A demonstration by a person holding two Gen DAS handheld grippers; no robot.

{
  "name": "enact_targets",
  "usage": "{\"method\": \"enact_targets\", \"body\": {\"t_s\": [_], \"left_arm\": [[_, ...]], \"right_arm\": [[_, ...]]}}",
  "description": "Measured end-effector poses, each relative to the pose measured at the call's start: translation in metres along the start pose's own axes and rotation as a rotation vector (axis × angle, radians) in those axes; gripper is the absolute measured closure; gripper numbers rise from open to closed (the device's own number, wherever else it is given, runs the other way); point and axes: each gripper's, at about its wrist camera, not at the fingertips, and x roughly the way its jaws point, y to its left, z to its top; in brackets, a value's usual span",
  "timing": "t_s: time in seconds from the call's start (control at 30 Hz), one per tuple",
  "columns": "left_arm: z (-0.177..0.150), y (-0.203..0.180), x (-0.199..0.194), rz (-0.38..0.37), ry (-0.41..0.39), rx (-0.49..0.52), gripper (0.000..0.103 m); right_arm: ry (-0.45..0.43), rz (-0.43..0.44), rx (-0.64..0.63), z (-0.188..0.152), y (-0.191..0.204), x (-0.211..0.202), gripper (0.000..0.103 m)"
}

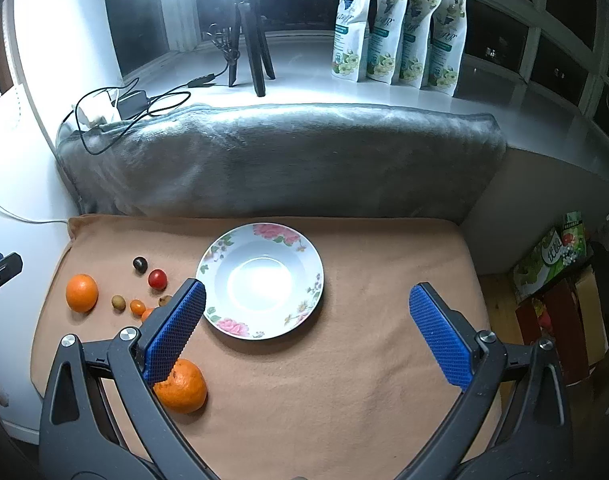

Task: Organize fruits

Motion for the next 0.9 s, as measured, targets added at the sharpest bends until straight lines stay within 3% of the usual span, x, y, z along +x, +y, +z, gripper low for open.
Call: {"method": "enact_targets", "body": {"t_s": [0.9], "left_arm": [[0.0012, -0.0048, 0.0022, -0.02, 0.007, 0.005, 0.032]], "right_arm": [[-0.001, -0.005, 0.032, -0.0006, -0.0093, 0.0037, 0.0]]}}
